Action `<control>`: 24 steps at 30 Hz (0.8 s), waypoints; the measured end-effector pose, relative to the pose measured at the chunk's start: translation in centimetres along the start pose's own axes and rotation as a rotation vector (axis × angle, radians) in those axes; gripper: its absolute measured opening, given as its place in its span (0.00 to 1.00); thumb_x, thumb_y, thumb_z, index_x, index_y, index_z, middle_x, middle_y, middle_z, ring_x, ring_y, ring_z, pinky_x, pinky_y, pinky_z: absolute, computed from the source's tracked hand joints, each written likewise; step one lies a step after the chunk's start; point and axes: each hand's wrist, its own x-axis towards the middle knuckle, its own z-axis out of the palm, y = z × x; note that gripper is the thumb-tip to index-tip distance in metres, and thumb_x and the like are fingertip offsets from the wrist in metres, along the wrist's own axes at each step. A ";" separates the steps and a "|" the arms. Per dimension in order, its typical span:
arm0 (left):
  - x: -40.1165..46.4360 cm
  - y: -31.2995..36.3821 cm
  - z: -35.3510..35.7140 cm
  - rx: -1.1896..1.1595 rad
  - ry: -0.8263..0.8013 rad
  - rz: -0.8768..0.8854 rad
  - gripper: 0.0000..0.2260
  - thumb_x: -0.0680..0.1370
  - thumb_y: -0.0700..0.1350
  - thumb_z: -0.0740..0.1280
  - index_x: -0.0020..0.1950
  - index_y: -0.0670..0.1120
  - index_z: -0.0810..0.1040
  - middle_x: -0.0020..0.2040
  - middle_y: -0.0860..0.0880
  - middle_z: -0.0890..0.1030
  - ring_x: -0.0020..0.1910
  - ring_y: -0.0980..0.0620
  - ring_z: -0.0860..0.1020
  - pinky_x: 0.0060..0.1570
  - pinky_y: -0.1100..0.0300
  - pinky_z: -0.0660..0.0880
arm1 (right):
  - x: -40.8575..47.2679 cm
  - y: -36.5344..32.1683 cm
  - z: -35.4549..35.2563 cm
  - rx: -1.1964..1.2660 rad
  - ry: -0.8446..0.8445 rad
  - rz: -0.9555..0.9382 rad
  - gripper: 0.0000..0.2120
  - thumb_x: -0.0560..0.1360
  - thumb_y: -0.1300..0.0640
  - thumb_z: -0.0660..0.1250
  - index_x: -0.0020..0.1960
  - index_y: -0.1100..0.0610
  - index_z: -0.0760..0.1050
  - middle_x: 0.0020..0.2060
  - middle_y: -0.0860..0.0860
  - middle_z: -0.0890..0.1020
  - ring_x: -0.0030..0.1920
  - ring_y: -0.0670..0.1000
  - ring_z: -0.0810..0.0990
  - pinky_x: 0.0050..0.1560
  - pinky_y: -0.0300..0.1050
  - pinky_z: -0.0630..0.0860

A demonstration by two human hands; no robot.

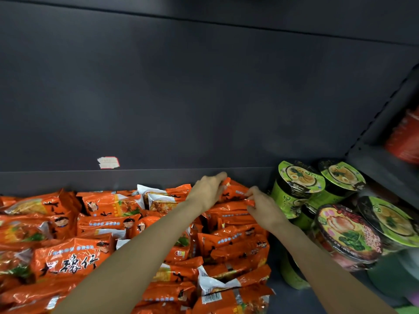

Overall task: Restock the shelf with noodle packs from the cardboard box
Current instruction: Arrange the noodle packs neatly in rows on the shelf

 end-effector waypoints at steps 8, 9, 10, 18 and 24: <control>-1.3 -2.2 -1.3 0.096 -0.029 -0.098 0.10 0.77 0.36 0.61 0.57 0.43 0.72 0.54 0.43 0.78 0.54 0.43 0.77 0.52 0.51 0.75 | 0.0 0.5 0.1 -0.063 0.048 0.024 0.15 0.78 0.60 0.61 0.64 0.54 0.73 0.62 0.53 0.73 0.62 0.52 0.74 0.64 0.47 0.70; -1.5 -2.1 -1.3 0.161 -0.001 -0.049 0.14 0.77 0.36 0.61 0.61 0.46 0.72 0.58 0.45 0.76 0.58 0.45 0.75 0.56 0.51 0.73 | 0.0 0.5 0.2 -0.063 0.057 0.030 0.16 0.78 0.60 0.61 0.64 0.54 0.73 0.63 0.53 0.72 0.63 0.52 0.73 0.65 0.47 0.70; -1.6 -2.1 -1.3 0.248 -0.003 0.014 0.17 0.77 0.38 0.61 0.65 0.48 0.71 0.61 0.47 0.75 0.61 0.47 0.72 0.60 0.53 0.70 | 0.0 0.6 0.2 -0.061 0.062 0.031 0.16 0.78 0.61 0.61 0.65 0.55 0.73 0.63 0.54 0.72 0.63 0.52 0.73 0.66 0.46 0.69; -2.7 -3.2 -0.4 0.507 -0.206 0.136 0.21 0.78 0.52 0.64 0.70 0.52 0.69 0.70 0.52 0.67 0.69 0.50 0.62 0.67 0.55 0.59 | -1.6 0.9 0.0 -0.023 0.023 0.007 0.24 0.77 0.60 0.63 0.72 0.52 0.63 0.66 0.54 0.67 0.66 0.53 0.69 0.67 0.45 0.66; -2.1 -2.9 -0.4 0.351 -0.093 0.055 0.13 0.77 0.47 0.67 0.61 0.51 0.78 0.63 0.52 0.74 0.62 0.51 0.67 0.61 0.57 0.64 | -2.6 1.2 0.3 -0.041 0.118 0.122 0.18 0.76 0.61 0.65 0.63 0.57 0.65 0.56 0.57 0.75 0.57 0.56 0.76 0.54 0.48 0.75</control>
